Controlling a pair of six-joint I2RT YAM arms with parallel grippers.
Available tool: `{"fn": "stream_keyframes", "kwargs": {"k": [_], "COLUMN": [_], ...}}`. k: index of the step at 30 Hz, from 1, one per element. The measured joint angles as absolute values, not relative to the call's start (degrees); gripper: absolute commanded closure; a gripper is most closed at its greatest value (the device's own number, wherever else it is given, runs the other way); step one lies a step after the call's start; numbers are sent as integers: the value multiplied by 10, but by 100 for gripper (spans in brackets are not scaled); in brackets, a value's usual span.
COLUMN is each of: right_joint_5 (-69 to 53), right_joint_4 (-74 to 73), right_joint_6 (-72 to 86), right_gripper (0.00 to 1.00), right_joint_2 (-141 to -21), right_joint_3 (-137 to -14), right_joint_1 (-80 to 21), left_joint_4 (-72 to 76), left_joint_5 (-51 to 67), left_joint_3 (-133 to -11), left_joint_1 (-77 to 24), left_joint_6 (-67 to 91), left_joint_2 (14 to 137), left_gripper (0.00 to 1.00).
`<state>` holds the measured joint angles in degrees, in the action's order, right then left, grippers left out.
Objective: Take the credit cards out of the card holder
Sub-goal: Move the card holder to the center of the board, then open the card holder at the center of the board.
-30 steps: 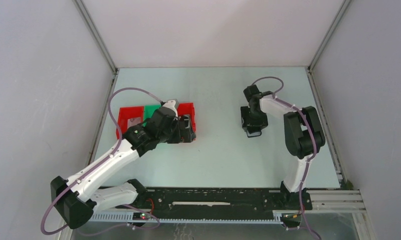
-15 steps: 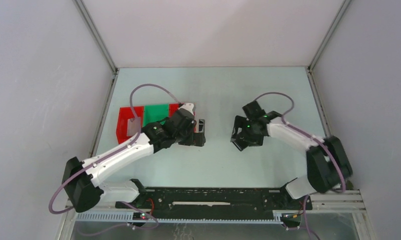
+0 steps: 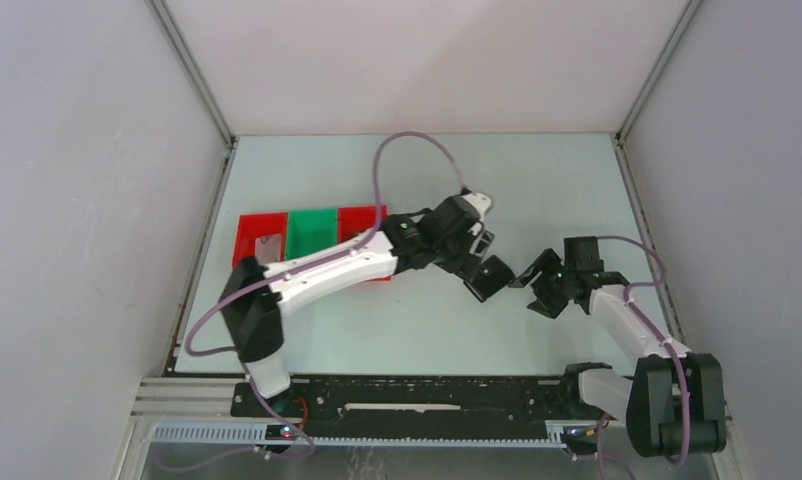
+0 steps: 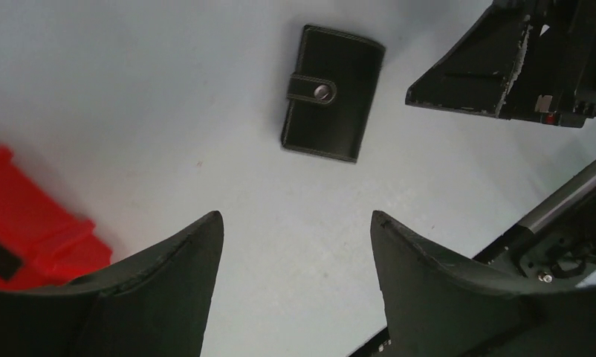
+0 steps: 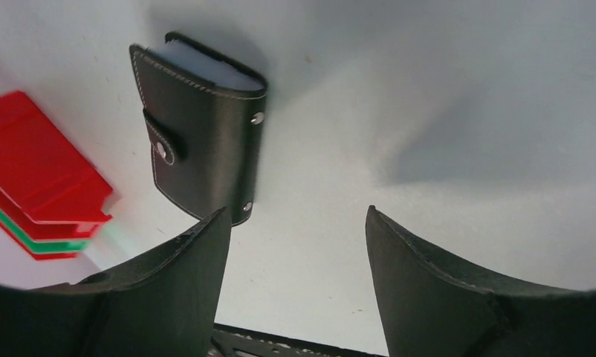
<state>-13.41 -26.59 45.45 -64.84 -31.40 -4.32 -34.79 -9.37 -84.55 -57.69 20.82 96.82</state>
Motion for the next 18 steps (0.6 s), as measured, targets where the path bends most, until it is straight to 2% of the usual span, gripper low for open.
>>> {"fn": "stream_keyframes", "kwargs": {"k": [2, 9, 18], "right_joint_5": [-156, -213, -257], "right_joint_4": [-260, -280, -316], "right_joint_6": [462, 438, 409], "right_gripper": [24, 24, 23], "right_joint_2": [-633, -583, -526], "right_joint_3": [-295, -265, -250], "right_joint_1": [-11, 109, 165], "left_joint_4": [-355, -386, -416], "left_joint_5": [-94, -103, -121], "left_joint_3": [-890, -1016, -1133], "left_joint_1": [-593, -627, -632], "left_joint_6": [186, 140, 104], "left_joint_2": [1013, 1142, 1264], "left_gripper": [28, 29, 34]}}
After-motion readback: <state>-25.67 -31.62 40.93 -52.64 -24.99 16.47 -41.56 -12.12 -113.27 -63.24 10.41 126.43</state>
